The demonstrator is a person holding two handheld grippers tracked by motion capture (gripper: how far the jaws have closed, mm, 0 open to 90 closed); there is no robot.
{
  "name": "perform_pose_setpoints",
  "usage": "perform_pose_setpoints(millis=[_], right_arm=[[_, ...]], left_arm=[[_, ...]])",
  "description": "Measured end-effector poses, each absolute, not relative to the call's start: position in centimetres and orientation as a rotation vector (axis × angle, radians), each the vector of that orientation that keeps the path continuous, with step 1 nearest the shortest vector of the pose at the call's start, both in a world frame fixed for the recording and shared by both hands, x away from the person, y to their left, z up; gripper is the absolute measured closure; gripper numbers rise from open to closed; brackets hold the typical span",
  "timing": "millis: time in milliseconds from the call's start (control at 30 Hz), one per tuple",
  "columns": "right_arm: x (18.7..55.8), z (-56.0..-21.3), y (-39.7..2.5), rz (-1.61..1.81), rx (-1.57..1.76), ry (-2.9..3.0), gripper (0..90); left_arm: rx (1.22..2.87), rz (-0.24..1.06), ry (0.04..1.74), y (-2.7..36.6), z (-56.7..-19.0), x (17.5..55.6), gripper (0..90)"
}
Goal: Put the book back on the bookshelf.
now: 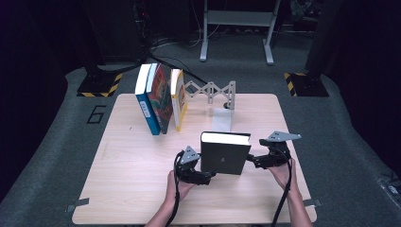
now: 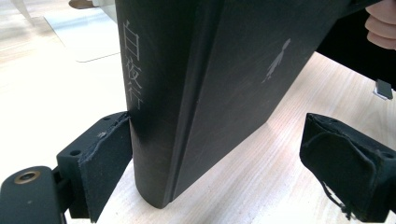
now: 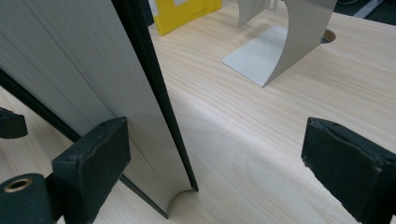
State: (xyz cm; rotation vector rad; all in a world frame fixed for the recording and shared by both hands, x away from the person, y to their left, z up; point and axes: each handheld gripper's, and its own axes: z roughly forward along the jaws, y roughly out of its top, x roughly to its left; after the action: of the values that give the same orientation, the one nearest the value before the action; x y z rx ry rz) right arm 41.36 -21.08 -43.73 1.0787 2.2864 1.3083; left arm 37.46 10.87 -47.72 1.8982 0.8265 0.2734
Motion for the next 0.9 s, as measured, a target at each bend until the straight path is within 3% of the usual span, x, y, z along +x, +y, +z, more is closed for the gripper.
perform_pose_setpoints(millis=[400, 633, 900], right_arm=[[40.9, -43.2, -21.1, 1.305, 1.088, 2.231, 7.1], [41.1, -43.4, -21.1, 1.301, 1.101, 2.237, 7.2], [41.3, -43.4, -20.9, 1.297, 1.098, 2.244, 7.6]], left_arm=[[1.872, 0.311, 0.868, 10.8, -47.4, 38.4, 9.9], [1.849, 0.269, 0.891, 10.5, -47.4, 39.3, 9.9], [1.86, 0.255, 0.847, 10.1, -47.3, 39.3, 14.6]])
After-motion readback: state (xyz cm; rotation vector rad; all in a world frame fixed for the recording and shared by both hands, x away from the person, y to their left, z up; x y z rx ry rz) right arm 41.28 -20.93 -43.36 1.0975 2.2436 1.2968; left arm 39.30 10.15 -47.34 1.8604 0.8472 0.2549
